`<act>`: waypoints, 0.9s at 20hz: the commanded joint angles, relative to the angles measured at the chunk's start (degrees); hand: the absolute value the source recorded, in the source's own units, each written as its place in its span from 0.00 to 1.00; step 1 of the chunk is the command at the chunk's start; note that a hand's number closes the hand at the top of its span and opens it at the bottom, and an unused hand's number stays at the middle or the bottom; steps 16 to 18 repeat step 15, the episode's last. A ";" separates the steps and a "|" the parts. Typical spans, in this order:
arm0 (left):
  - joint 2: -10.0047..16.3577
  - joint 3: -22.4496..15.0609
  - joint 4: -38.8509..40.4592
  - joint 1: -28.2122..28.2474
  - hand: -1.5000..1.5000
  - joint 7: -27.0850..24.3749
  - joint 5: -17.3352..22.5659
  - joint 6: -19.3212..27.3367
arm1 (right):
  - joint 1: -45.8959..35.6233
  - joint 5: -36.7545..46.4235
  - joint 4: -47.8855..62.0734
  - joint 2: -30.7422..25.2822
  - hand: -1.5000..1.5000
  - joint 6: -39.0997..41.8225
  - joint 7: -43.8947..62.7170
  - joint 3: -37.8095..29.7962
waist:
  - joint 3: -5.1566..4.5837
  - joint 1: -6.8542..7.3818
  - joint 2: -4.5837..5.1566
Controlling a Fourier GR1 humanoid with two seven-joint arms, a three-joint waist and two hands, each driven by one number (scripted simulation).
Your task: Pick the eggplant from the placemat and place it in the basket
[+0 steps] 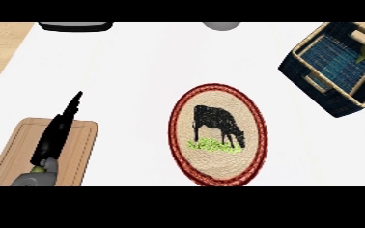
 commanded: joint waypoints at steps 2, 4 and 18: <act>1.30 0.78 -0.33 1.67 0.50 -1.68 -0.53 -0.61 | -3.86 2.95 5.77 5.21 0.00 -2.51 -1.14 -0.72 | 0.03 0.21 0.03; 0.72 1.11 3.39 -1.14 0.50 -0.96 -0.28 -1.11 | -4.97 1.79 4.90 7.44 0.00 -3.32 1.13 -2.27 | 0.01 -0.30 -0.01; 0.09 1.30 1.59 -0.10 0.50 -2.39 -0.05 -0.76 | -8.38 -5.22 21.24 -0.81 0.00 -3.43 8.94 -15.09 | 0.09 0.15 0.40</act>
